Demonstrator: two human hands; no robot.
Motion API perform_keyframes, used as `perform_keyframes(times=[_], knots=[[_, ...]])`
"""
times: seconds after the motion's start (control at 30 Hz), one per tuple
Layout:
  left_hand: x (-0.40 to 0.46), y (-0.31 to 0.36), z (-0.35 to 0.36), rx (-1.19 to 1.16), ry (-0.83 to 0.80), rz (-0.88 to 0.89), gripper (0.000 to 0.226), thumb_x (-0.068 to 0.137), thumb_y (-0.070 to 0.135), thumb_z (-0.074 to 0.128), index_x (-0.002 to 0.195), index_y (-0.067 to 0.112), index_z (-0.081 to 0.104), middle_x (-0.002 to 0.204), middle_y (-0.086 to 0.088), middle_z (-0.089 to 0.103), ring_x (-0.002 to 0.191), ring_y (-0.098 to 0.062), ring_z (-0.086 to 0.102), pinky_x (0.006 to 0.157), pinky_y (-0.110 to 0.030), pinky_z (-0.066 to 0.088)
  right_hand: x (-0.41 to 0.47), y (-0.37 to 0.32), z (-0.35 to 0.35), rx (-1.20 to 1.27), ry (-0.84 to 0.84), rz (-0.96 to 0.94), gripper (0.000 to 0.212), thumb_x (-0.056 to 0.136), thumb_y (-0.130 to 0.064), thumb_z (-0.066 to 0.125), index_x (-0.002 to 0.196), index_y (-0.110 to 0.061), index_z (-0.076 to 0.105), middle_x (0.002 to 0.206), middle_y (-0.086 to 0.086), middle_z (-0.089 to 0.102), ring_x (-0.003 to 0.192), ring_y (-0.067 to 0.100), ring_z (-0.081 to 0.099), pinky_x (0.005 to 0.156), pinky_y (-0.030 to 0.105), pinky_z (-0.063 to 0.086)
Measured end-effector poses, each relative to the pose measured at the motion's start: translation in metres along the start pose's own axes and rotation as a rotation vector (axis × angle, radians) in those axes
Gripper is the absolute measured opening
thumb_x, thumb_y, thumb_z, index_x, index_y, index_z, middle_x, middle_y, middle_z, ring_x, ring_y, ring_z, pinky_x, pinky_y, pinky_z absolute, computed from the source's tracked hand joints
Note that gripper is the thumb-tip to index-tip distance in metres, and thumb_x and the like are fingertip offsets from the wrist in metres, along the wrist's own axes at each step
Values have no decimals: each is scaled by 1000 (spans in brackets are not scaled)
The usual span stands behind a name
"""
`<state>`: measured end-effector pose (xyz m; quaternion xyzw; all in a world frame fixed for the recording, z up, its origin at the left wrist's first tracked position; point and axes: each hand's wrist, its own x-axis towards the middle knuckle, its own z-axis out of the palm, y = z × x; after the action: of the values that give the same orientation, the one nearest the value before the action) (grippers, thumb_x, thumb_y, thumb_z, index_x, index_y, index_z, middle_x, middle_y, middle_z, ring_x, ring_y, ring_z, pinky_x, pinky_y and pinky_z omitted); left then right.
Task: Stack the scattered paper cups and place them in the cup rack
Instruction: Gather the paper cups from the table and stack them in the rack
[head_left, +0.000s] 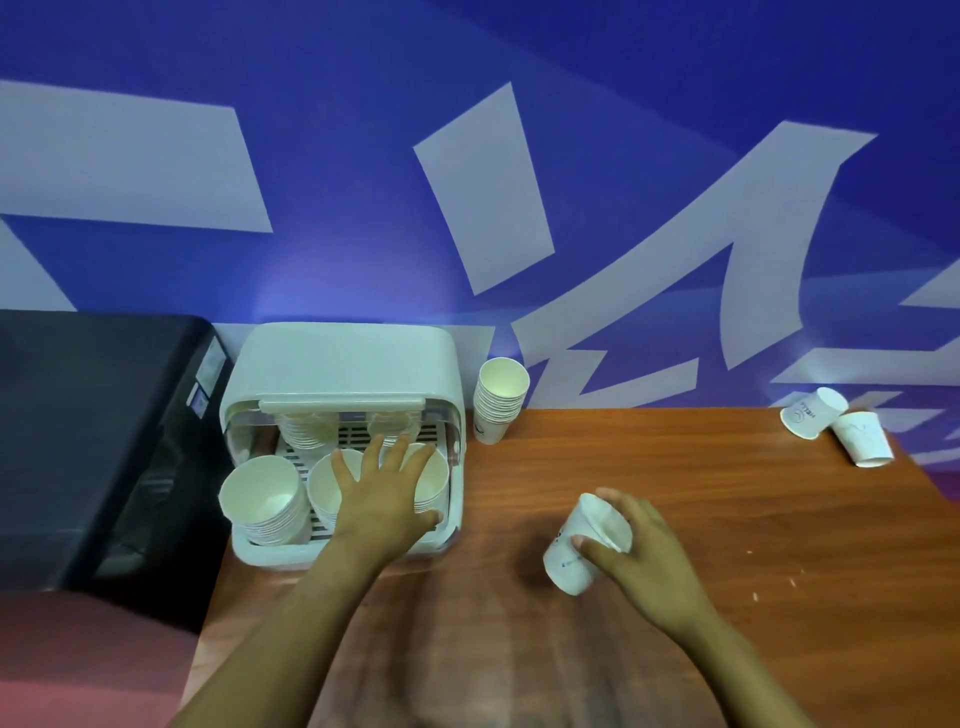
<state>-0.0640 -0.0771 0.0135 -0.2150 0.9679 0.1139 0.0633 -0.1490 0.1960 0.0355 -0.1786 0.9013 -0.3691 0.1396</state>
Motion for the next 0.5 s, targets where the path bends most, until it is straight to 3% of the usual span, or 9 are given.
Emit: perform_keyframes(times=[0.13,0.27,0.4,0.5], knots=[[-22,-6,-10,-143,72,-36,81,83,55,58,148,37,15,159,0,3,146,-24,-2,112,-58,0,10,-46,9,52,51,-113,65,77,-24,76,133,-31,44,124,-14,46,114,3,44,83,3,31],[-45,-19,-16,-169,210,-65,80,81,52,62,148,34,23,158,-4,13,145,-25,10,113,-59,5,20,-97,45,138,116,-316,73,75,-19,73,138,-30,37,131,-10,41,120,4,40,97,16,35],[-57,-30,-25,-183,185,-111,79,85,52,57,149,35,15,158,-1,6,145,-22,5,114,-55,2,27,-124,81,92,128,-442,71,73,-26,68,138,-23,41,136,-5,41,126,9,39,106,25,33],[-62,-37,-28,-200,214,-124,77,85,51,58,148,34,17,157,0,9,145,-22,7,115,-55,3,33,-127,96,29,149,-525,65,76,-31,65,136,-21,43,137,-4,43,127,6,36,108,24,30]])
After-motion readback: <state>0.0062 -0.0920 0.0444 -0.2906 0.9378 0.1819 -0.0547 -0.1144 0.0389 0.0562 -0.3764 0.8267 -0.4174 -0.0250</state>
